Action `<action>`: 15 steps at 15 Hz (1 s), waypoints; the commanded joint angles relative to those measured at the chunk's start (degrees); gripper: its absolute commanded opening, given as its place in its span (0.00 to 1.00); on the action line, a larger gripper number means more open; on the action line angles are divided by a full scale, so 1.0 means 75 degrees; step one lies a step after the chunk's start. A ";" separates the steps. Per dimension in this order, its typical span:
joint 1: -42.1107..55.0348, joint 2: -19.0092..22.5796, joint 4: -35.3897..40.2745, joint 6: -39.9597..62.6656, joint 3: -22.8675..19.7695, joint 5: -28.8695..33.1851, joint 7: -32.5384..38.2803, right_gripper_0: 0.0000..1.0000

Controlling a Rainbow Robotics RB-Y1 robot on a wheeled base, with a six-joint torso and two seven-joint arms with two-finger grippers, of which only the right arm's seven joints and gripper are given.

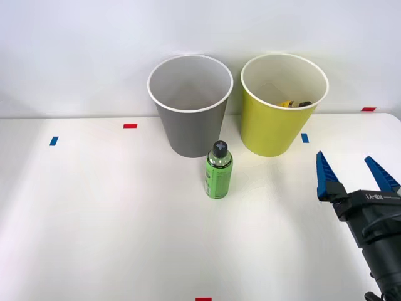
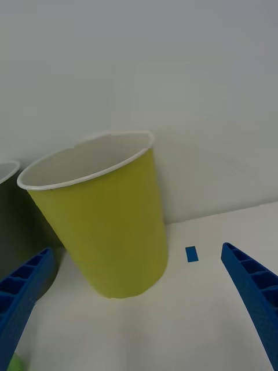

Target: Put cans in the gray bin, plastic bottles in the light green bin

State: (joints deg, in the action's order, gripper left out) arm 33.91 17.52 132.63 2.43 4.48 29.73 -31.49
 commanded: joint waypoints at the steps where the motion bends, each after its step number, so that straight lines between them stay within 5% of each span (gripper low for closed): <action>1: 0.0330 -0.0238 -0.0001 0.0110 -0.0198 0.0254 -0.0020 1.00; 4: 0.0400 -0.0308 -0.0610 -0.0007 -0.0491 0.0992 -0.0113 1.00; 6: 0.0471 -0.0613 -0.0950 -0.0664 -0.0773 0.0782 -0.0301 1.00; 15: 0.1596 -0.1925 -0.0974 -0.1460 -0.0702 0.0242 -0.4238 1.00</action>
State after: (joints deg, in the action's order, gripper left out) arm 44.80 4.38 125.34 -7.36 -1.24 32.48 -60.39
